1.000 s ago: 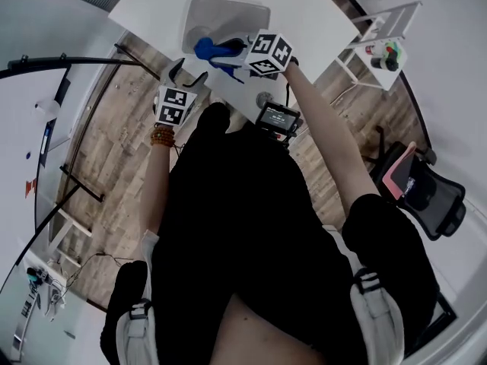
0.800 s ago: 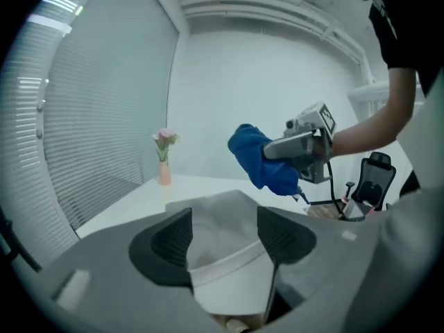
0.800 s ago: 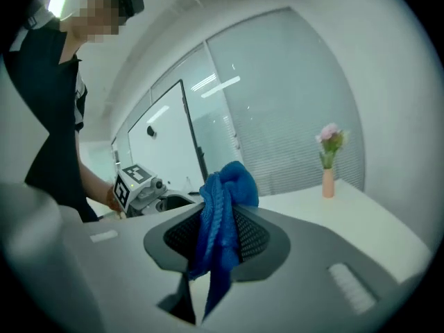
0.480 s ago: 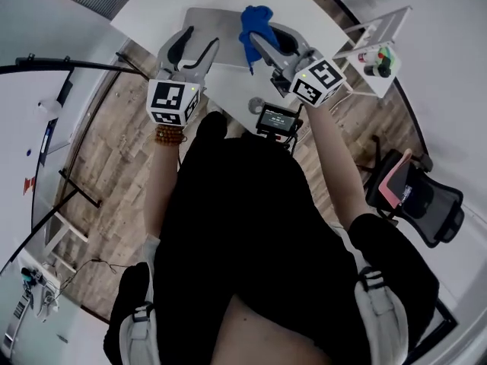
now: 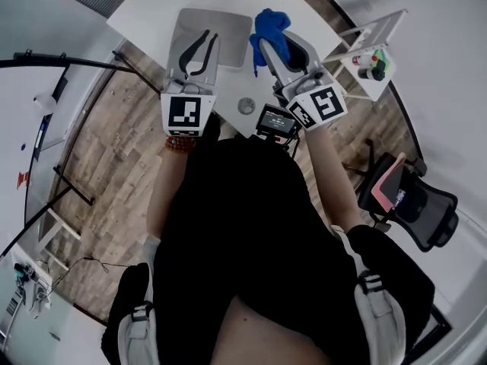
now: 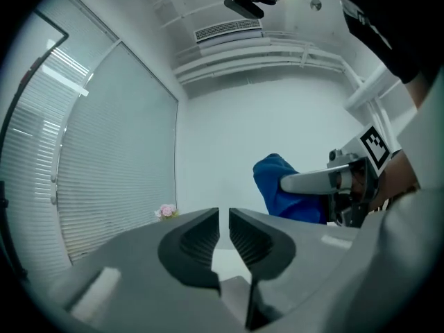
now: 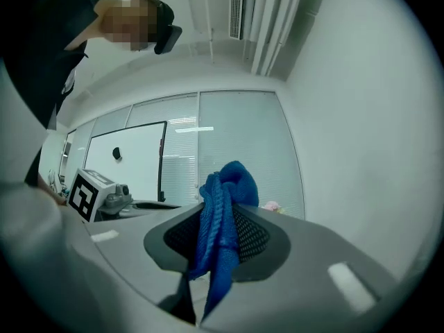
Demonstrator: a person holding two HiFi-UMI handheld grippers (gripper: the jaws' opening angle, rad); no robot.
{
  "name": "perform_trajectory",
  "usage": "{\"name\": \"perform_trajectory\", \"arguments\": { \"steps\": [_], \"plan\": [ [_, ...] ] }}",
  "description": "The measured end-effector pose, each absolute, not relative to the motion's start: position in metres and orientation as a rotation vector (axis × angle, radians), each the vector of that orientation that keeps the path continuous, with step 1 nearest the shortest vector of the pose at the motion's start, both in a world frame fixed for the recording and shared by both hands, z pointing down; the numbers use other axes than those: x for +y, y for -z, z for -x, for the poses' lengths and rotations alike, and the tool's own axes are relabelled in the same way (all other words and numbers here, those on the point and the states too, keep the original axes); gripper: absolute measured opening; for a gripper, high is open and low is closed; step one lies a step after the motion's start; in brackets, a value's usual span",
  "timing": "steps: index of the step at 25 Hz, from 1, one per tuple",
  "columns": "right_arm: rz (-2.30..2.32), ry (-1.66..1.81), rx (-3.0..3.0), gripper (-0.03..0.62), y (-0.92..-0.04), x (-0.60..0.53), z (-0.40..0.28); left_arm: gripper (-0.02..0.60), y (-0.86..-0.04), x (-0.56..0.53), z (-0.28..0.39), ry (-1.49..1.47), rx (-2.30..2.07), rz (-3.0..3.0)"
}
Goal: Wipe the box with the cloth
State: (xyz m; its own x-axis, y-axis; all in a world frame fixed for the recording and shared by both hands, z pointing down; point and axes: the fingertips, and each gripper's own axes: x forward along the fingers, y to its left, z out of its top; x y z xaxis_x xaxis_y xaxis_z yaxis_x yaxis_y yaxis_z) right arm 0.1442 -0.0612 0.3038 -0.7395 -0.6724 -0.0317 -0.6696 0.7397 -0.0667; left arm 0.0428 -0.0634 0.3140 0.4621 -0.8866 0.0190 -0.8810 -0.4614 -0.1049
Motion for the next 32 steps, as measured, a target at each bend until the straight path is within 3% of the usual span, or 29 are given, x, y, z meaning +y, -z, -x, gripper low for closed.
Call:
{"name": "perform_trajectory", "arguments": {
  "steps": [4, 9, 15, 32],
  "plan": [
    [1.126, 0.050, 2.907, 0.115, -0.310, -0.052, -0.151, 0.098, -0.318, -0.059, -0.053, 0.113, 1.623, 2.580],
    [1.118, 0.089, 2.910, 0.101, -0.317, -0.049, -0.156, 0.098, -0.335, -0.061, -0.056, 0.185, 1.671, 2.598],
    [1.143, 0.155, 2.883, 0.101, -0.325, -0.041, -0.206, 0.099, -0.343, -0.050, -0.105, 0.231, 1.623, 2.626],
    [1.162, 0.198, 2.843, 0.100, -0.335, -0.044, -0.217, 0.098, -0.361, -0.048, -0.120, 0.312, 1.554, 2.679]
  ]
}}
